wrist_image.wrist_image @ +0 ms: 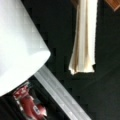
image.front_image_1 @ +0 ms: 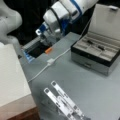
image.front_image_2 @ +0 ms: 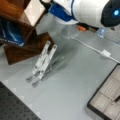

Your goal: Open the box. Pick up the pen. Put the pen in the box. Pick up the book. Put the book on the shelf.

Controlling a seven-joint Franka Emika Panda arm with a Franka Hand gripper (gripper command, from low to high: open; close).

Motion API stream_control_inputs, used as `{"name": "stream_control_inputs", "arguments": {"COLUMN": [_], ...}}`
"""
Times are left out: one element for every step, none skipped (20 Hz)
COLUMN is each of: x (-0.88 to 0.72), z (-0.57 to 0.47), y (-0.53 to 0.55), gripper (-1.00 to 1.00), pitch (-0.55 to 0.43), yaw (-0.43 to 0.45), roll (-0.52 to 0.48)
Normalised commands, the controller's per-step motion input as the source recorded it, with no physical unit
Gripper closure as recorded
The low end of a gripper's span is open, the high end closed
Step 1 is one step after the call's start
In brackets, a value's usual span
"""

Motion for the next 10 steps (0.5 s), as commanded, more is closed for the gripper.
{"name": "stream_control_inputs", "arguments": {"x": [0.25, 0.22, 0.18, 0.15, 0.12, 0.09, 0.06, 0.03, 0.0, -0.05], "z": [-0.1, -0.09, -0.09, -0.11, -0.12, -0.14, -0.19, -0.21, -0.24, -0.26], "y": [0.39, 0.37, 0.33, 0.3, 0.26, 0.22, 0.18, 0.15, 0.13, 0.11], "gripper": [-1.0, -1.0, -1.0, -1.0, -1.0, -1.0, -1.0, -1.0, -1.0, -1.0], "pitch": [-0.165, -0.196, -0.213, -0.235, -0.214, -0.307, -0.38, -0.377, -0.451, -0.479], "yaw": [-0.488, -0.458, -0.419, -0.381, -0.339, -0.297, -0.255, -0.221, -0.191, -0.166], "roll": [0.438, 0.479, 0.494, 0.508, 0.47, 0.551, 0.6, 0.573, 0.629, 0.638]}}
